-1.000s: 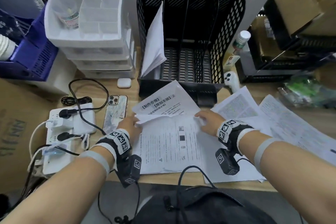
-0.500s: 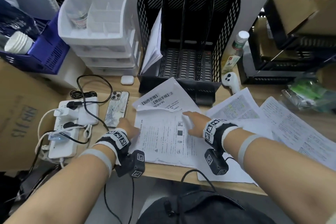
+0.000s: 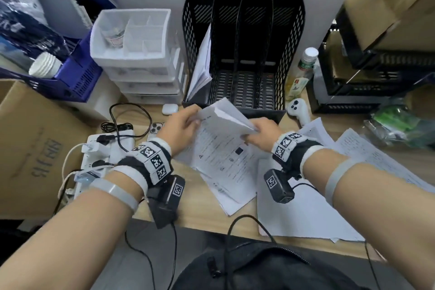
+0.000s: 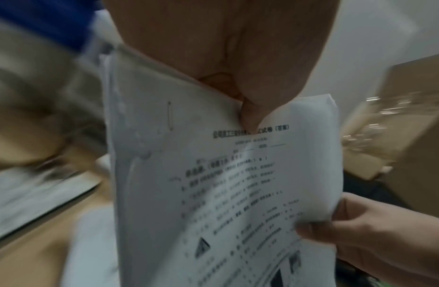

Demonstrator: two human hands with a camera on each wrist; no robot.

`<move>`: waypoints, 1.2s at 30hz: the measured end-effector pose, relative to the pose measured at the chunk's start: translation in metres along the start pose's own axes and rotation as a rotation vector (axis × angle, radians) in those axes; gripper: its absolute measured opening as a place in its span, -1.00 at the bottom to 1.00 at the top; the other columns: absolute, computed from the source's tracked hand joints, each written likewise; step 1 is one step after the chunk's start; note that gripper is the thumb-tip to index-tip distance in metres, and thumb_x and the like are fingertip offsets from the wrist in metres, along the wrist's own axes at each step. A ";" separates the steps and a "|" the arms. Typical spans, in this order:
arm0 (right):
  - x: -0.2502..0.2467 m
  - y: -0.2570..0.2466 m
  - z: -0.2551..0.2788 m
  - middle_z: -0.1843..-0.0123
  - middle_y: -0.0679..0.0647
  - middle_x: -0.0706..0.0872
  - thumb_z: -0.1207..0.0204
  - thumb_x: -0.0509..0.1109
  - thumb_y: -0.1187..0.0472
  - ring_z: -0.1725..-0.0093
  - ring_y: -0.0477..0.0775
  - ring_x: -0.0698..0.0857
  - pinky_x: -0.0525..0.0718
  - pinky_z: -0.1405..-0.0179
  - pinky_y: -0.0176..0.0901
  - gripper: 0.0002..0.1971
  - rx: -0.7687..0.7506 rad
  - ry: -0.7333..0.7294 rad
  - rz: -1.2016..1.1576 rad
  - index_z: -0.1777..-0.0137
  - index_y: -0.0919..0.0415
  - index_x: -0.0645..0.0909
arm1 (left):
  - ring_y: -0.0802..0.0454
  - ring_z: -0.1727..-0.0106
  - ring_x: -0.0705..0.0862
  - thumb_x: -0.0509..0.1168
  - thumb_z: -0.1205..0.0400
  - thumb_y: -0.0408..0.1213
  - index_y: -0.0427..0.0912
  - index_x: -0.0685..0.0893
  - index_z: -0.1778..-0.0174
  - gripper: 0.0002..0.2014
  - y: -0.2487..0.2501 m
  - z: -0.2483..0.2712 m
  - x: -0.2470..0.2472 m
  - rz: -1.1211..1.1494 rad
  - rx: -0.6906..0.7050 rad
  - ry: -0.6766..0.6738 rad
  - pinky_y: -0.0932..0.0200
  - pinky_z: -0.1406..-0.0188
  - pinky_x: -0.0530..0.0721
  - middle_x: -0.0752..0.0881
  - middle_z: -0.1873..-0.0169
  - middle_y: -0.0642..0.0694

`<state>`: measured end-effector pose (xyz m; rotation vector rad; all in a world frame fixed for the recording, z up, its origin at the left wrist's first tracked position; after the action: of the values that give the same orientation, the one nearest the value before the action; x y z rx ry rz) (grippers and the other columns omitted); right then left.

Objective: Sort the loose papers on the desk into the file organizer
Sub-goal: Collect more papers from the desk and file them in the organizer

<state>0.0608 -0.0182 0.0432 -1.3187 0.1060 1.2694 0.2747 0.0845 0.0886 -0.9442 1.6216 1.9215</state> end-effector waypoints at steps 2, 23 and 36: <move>-0.027 0.001 0.008 0.29 0.09 0.76 -0.58 0.39 0.16 0.42 -0.08 0.60 0.50 0.36 -0.23 -0.84 0.013 0.113 -0.040 0.16 0.22 0.70 | 0.41 0.11 0.66 0.30 -0.71 -0.29 -0.05 0.67 -0.04 -0.93 0.031 -0.013 -0.011 -0.014 0.098 0.100 0.30 0.10 0.55 0.77 0.14 0.08; -0.043 0.301 0.283 -0.32 0.35 0.69 -0.62 0.24 0.28 -0.14 0.30 0.68 0.53 0.05 -0.15 -0.66 1.152 0.715 -0.547 -0.34 0.38 0.60 | -0.31 -0.46 0.48 0.47 -0.52 -0.15 -0.06 0.41 -0.51 -0.36 0.099 -0.034 0.303 -0.576 0.198 -0.594 -0.20 -0.40 0.56 0.51 -0.40 -0.23; -0.071 0.332 0.287 -0.38 0.31 0.65 -0.60 0.27 0.24 -0.26 0.33 0.64 0.52 -0.11 -0.10 -0.62 1.135 0.691 -0.664 -0.40 0.29 0.56 | -0.26 -0.16 0.72 0.34 -0.65 -0.30 -0.14 0.73 -0.05 -0.88 0.150 -0.064 0.277 -0.278 0.186 -0.634 0.08 -0.10 0.63 0.79 -0.06 -0.21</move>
<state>-0.3701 0.0674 -0.0234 -0.6066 0.6979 0.0360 -0.0030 -0.0334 -0.0220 -0.3929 1.1928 1.6177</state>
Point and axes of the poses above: each hand's wrist, its own z-axis away from the middle knuckle, its own x-axis out of the palm, y = z × x, the point moved 3 cm from there along -z, towards the middle knuckle
